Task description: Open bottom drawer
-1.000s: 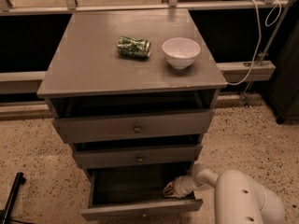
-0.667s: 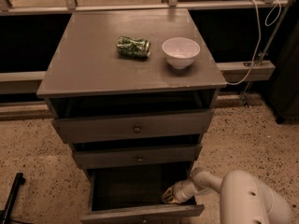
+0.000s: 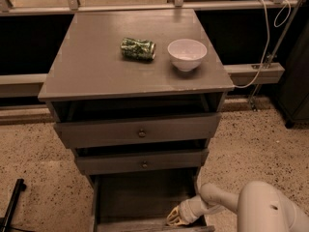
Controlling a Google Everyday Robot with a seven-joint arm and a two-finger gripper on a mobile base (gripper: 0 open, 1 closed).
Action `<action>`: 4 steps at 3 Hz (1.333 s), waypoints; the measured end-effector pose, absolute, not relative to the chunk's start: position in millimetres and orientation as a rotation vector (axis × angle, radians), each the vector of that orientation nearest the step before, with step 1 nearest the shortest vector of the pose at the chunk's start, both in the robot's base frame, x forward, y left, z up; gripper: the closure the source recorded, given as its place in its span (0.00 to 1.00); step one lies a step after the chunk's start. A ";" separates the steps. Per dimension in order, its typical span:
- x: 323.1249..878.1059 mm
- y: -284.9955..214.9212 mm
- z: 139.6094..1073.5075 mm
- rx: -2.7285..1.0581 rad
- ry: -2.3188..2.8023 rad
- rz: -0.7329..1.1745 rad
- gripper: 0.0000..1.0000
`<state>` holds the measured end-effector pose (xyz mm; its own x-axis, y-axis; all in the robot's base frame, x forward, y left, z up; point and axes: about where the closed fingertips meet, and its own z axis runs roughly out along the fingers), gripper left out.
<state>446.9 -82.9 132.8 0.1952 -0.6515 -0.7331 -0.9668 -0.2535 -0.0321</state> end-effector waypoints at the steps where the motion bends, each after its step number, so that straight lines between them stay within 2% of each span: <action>1: 442.8 -82.5 143.0 -1.955 1.469 0.827 0.98; 2: 465.6 -97.1 160.5 -1.855 1.461 0.743 0.97; 3: 476.2 -114.0 190.5 -1.786 1.421 0.647 0.81; 4: 469.3 -127.9 221.4 -1.742 1.392 0.602 0.58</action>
Offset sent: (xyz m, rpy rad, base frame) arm 0.0521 -0.0444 0.0546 0.1432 -0.2012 -0.2028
